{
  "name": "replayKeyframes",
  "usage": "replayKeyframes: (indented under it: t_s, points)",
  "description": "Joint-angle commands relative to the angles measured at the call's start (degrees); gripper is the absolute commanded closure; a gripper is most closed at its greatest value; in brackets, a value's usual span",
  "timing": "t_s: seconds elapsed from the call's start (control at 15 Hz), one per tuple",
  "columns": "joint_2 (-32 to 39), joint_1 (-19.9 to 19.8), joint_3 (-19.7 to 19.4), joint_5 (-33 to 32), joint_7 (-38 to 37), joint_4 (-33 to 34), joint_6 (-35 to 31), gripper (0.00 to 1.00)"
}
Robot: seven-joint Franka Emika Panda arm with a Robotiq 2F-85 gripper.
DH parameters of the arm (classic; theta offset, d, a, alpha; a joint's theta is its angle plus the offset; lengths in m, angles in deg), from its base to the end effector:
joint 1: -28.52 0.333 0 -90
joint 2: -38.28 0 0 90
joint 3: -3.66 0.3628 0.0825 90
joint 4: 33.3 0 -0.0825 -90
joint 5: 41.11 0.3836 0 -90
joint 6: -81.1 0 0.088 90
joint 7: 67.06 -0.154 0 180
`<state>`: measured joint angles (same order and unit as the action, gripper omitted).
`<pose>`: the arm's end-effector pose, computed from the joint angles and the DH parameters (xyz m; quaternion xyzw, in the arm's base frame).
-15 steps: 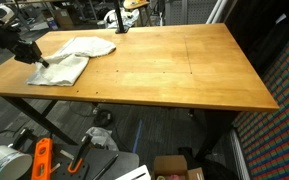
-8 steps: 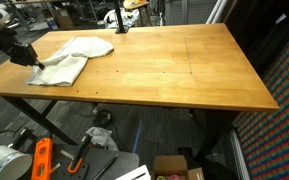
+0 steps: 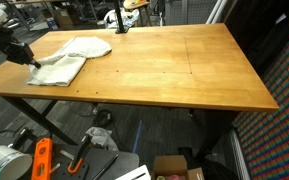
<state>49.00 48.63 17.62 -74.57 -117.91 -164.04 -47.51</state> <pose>0.4441 0.2579 0.2637 0.9761 0.0617 0.0490 0.2023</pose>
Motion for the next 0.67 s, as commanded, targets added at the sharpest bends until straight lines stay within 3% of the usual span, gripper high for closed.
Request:
replayKeyframes:
  t_s: [0.0, 0.4, 0.47, 0.53, 0.6]
  points:
    - [0.79, 0.94, 0.09, 1.93, -0.77, 2.13, 0.34, 0.93]
    - [1.45, 1.63, -0.01, 3.46, -0.6, 3.32, 0.31, 0.93]
    - [1.7, 1.63, -0.01, 3.94, -0.02, 3.59, 0.44, 0.88]
    - [1.79, 1.72, -0.05, 4.06, 0.18, 3.7, 0.74, 0.68]
    - [1.76, 1.72, 0.01, 4.47, 1.1, 3.74, 1.38, 0.62]
